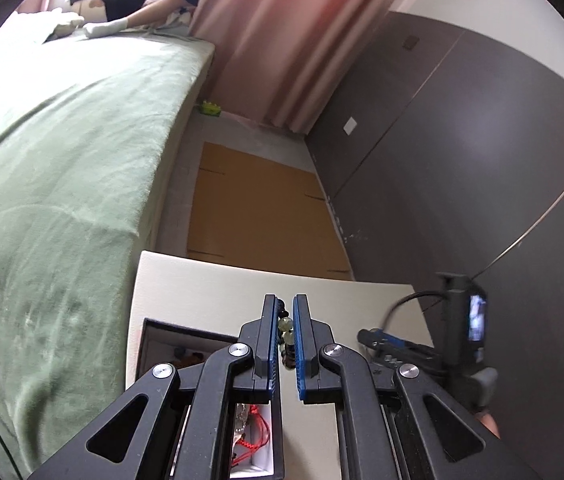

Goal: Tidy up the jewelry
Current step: 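Carry the bead bracelet toward the box with the left gripper while the right grasps the silver hoop, then drop the bead bracelet and silver hoop into the black box, opening both grippers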

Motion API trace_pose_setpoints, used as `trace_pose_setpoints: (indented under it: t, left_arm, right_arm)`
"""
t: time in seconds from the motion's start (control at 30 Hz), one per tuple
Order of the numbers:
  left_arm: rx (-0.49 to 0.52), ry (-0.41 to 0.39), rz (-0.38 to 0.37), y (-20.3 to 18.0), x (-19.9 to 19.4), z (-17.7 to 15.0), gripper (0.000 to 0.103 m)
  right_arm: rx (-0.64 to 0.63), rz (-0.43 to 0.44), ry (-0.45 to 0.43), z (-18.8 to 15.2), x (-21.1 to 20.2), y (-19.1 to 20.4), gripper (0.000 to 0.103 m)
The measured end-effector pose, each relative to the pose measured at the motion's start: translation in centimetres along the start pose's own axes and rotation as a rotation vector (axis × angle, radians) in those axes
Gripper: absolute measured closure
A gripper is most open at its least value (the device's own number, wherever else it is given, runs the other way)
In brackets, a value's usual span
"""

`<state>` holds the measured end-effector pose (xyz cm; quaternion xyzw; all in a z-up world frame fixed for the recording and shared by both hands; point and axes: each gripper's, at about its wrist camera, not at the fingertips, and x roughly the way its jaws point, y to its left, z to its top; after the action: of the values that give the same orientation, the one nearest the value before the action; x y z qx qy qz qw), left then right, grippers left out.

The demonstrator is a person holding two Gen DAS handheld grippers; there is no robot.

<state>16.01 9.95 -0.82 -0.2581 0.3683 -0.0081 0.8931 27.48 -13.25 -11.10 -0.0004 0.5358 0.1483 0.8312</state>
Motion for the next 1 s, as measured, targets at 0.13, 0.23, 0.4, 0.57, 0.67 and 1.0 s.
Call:
trace_pose_setpoints:
  t: [0.13,0.23,0.4,0.57,0.67,1.0]
  left_arm:
    - [-0.035,-0.009,0.000,1.2,-1.0,-0.1,0.096]
    - [-0.038,-0.018,0.012,1.5,-1.5,0.2,0.096]
    - [-0.040,-0.038,0.015,1.9,-2.9,0.5,0.096]
    - [-0.056,-0.053,0.019,2.5,-3.9,0.8,0.096]
    - [-0.069,-0.061,0.020,2.9,-4.4,0.9,0.096]
    - [-0.113,-0.115,0.026,4.3,-6.7,1.8,0.096]
  right_arm:
    - [-0.073,-0.105,-0.001,-0.2,0.3,1.3,0.083]
    - [-0.108,-0.137,-0.001,-0.4,0.2,1.9,0.098]
    - [-0.073,-0.074,0.006,-0.7,-1.0,1.7,0.099]
    - [-0.030,0.065,-0.033,-1.0,-4.0,2.3,0.099]
    - [-0.020,0.181,-0.046,-1.4,-5.3,3.6,0.099]
    - [-0.103,0.430,-0.079,-3.9,-8.1,10.0,0.099]
